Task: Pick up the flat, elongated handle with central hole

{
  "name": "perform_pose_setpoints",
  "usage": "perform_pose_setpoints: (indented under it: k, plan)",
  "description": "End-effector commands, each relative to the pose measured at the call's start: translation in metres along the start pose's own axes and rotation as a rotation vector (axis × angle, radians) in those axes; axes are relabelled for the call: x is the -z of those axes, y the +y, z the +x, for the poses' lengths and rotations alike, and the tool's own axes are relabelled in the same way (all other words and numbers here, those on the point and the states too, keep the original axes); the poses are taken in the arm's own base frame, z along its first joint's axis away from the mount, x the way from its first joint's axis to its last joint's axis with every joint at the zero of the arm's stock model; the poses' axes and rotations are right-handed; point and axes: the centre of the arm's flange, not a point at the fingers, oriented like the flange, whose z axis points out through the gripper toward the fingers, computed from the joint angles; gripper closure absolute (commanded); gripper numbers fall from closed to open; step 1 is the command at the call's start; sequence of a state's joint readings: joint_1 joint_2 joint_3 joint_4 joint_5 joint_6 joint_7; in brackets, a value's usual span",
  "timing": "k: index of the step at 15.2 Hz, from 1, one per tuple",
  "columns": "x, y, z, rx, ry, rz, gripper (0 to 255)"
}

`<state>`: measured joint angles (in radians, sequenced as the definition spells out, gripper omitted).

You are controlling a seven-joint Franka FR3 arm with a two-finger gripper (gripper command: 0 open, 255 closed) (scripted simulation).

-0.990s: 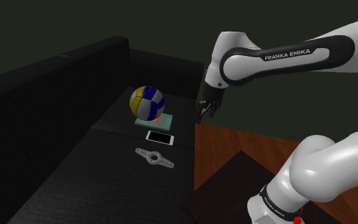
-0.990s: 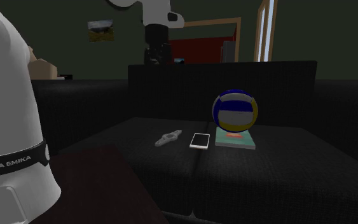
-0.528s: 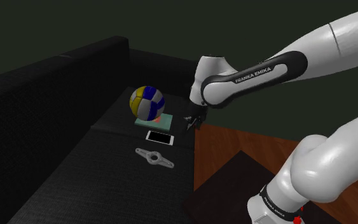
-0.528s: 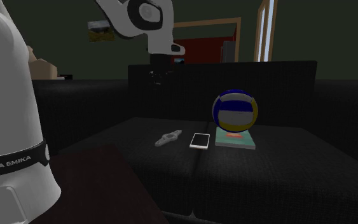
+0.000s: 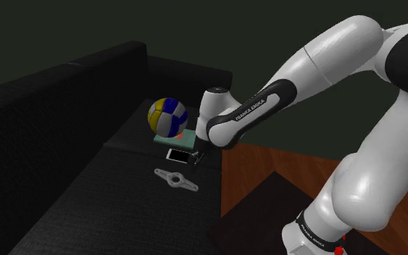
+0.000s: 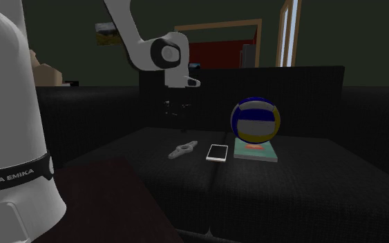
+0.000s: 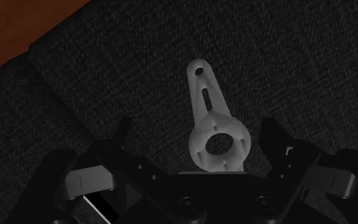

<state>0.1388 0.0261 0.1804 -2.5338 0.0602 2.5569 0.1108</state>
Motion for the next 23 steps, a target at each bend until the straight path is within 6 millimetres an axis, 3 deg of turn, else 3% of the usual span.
perform_pose_setpoints:
  k: [1, 6, 15, 16, 23]
  plan:
    - [-0.022, -0.009, 0.011, 0.019, 0.002, 0.000, 0]
    - [-0.076, -0.032, 0.033, 0.062, 0.002, -0.002, 0]
    - [-0.116, -0.030, 0.033, 0.062, 0.002, -0.002, 0]
    - [-0.115, -0.030, 0.033, 0.062, 0.002, -0.002, 255]
    - [-0.116, -0.028, 0.033, 0.062, 0.002, -0.002, 255]
